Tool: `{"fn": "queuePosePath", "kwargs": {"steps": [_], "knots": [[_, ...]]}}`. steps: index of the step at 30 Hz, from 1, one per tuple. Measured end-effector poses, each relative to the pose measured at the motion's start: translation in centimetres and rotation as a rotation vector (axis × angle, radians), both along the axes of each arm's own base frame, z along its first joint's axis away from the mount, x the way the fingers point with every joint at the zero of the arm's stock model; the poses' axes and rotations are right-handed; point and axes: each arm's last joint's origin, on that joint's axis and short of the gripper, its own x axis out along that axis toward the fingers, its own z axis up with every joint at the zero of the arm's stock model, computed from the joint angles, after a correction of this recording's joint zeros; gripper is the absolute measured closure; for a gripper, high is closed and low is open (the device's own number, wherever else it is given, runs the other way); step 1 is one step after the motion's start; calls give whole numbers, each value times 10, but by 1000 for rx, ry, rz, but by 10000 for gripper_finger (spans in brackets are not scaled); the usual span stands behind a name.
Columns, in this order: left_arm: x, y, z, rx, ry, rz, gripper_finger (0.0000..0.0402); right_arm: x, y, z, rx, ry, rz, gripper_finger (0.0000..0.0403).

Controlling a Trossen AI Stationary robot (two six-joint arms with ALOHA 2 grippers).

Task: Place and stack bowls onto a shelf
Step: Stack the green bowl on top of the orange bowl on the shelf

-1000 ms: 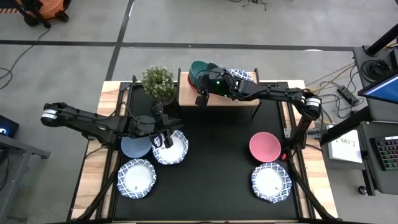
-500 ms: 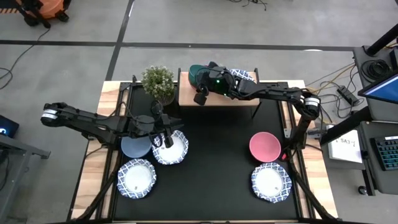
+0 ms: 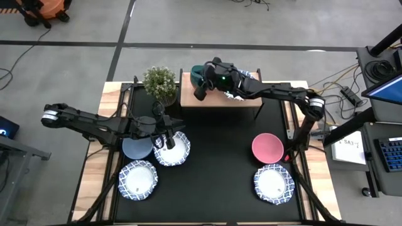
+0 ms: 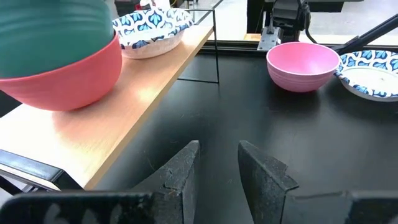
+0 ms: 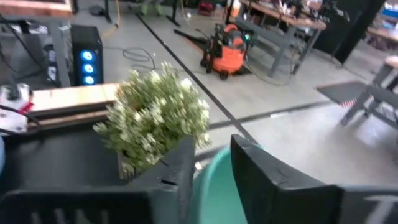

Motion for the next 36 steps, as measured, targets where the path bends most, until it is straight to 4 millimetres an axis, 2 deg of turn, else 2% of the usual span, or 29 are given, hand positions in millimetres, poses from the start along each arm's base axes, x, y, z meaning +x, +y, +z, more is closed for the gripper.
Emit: {"fn": "queuePosePath", "kwargs": {"steps": [6,10,15,20,23,27,32,36], "knots": [[0,0,0,0,2,0,308,5,-4,-12,21,34,-6,368],[0,0,-1,1,6,0,308,6,-1,-11,13,27,7,391],[0,0,-1,1,7,0,308,5,-1,-7,11,12,6,394],[0,0,-1,1,6,0,308,11,-1,-20,48,44,30,394],[0,0,-1,1,6,0,308,13,2,-21,54,41,40,394],[0,0,-1,1,7,0,308,9,6,-12,36,23,48,394],[0,0,-1,2,14,-1,308,1,9,8,8,-15,49,394],[-1,0,-1,9,19,-3,308,1,4,4,6,-10,39,394]]}}
